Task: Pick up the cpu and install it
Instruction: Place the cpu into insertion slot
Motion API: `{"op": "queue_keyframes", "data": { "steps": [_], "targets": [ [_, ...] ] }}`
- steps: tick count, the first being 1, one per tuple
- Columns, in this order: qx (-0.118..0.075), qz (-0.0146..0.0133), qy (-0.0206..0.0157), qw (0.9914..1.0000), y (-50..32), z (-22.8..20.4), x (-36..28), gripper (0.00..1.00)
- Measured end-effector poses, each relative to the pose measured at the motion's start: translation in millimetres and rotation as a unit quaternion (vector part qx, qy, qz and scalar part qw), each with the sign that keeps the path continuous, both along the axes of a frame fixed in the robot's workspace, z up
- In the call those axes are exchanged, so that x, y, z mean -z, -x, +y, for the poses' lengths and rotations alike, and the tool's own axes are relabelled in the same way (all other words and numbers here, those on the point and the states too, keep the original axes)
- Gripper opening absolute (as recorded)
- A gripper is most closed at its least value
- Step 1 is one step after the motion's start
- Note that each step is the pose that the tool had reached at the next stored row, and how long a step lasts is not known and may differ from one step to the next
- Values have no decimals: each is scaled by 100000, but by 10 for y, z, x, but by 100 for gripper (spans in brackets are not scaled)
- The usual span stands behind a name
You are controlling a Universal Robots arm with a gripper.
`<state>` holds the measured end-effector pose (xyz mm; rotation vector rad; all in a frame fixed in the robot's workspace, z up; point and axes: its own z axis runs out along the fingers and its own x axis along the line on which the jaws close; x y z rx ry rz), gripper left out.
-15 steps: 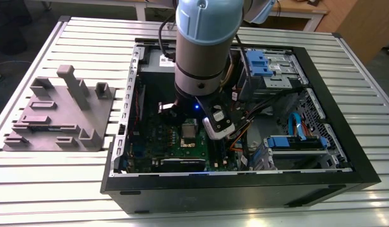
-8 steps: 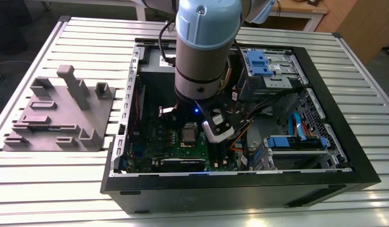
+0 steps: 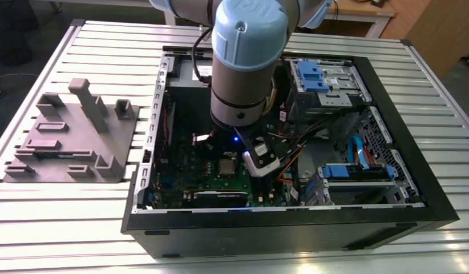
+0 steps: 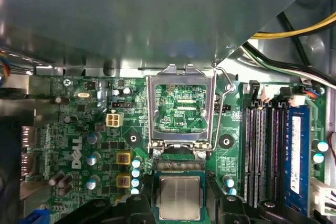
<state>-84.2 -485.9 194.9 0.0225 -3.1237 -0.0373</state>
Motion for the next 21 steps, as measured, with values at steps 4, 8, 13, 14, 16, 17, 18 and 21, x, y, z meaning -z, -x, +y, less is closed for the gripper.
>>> {"op": "queue_keyframes", "data": {
  "steps": [4, 8, 13, 14, 16, 17, 18, 21],
  "targets": [
    [0, 5, 18, 100000, 4, 0, 56, 47],
    [2, 1, 4, 100000, 4, 0, 58, 47],
    [4, 1, 2, 100000, 4, 0, 59, 47],
    [4, 1, 1, 100000, 4, 0, 59, 47],
    [5, -5, -15, 100000, 4, 1, 60, 48],
    [4, -4, -9, 100000, 4, 1, 60, 55],
    [3, -4, -6, 100000, 4, 0, 60, 55],
    [4, 3, 4, 100000, 4, 0, 59, 55]
  ]
}}
